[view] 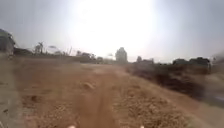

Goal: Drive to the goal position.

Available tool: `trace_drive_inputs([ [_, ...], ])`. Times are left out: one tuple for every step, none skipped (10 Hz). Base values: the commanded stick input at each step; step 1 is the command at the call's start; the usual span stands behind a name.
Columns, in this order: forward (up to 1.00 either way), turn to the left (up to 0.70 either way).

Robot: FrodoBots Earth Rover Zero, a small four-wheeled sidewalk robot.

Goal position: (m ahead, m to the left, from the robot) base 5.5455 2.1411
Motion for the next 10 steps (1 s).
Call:
trace_drive_inputs([
  [0.70, 0.00],
  [0.70, 0.00],
  [0.70, 0.00],
  [0.70, 0.00],
  [0.70, 0.00],
  [0.70, 0.00],
  [0.70, 0.00],
  [0.70, 0.00],
  [0.70, 0.00],
  [0.70, 0.00],
])
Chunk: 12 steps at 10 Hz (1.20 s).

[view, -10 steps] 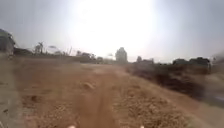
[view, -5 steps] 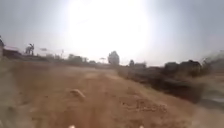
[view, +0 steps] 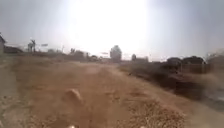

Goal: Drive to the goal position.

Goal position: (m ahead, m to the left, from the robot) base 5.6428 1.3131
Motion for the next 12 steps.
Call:
trace_drive_inputs([
  [0.70, 0.00],
  [0.70, 0.00],
  [0.70, 0.00],
  [0.70, 0.00],
  [0.70, 0.00],
  [0.70, 0.00],
  [0.70, 0.00],
  [0.70, 0.00],
  [0.70, 0.00],
  [0.70, 0.00],
  [0.70, 0.00],
  [0.70, 0.00],
])
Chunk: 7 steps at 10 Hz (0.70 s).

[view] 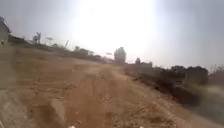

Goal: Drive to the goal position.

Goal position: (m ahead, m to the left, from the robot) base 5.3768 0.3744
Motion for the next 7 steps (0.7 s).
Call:
trace_drive_inputs([
  [0.70, 0.00],
  [0.70, 0.01],
  [0.70, 0.07],
  [0.70, 0.13],
  [0.70, 0.14],
  [0.70, 0.14],
  [0.70, 0.13],
])
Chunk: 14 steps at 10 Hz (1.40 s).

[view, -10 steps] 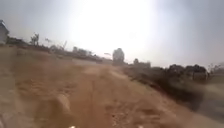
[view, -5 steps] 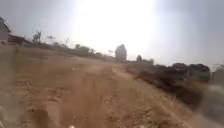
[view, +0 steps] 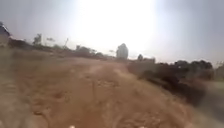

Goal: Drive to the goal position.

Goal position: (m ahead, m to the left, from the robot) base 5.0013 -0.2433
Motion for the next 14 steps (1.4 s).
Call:
trace_drive_inputs([
  [0.70, 0.08],
  [0.70, 0.03],
  [0.70, 0.00],
  [0.70, 0.00],
  [0.70, 0.00],
  [0.70, 0.00],
  [0.70, 0.00],
  [0.70, 0.00],
  [0.70, 0.00],
  [0.70, 0.00],
  [0.70, 0.00],
  [0.70, 0.00],
  [0.70, 0.00],
  [0.70, 0.00],
])
